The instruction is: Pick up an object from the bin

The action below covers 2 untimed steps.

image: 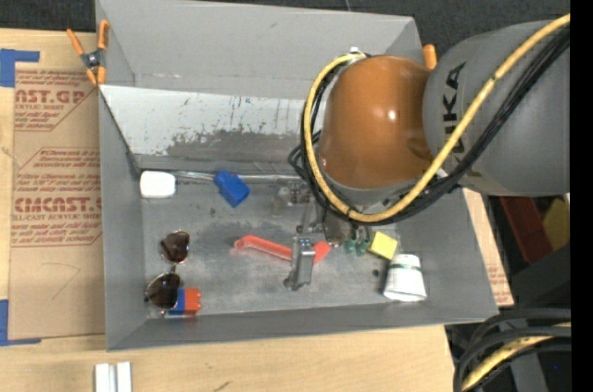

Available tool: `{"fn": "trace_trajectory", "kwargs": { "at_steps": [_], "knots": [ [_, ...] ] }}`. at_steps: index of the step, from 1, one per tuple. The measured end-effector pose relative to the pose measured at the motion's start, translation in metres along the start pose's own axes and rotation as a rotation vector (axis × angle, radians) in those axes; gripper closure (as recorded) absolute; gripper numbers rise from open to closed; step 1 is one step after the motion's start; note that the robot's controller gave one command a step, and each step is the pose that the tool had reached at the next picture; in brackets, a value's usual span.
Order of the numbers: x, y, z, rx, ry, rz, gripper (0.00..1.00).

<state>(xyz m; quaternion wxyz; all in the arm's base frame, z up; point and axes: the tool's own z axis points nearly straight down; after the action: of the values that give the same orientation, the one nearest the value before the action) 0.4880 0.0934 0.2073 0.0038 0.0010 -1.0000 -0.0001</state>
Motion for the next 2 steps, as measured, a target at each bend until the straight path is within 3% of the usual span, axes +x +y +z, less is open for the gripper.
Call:
{"fn": "trace_trajectory", "kwargs": {
  "at_steps": [1, 2],
  "knots": [
    [-0.002, 0.0, -0.004, -0.001, -0.008, 0.001, 0.0],
    [-0.018, -0.015, 0.038, -0.002, -0.011, -0.027, 0.0]
  ]
}}
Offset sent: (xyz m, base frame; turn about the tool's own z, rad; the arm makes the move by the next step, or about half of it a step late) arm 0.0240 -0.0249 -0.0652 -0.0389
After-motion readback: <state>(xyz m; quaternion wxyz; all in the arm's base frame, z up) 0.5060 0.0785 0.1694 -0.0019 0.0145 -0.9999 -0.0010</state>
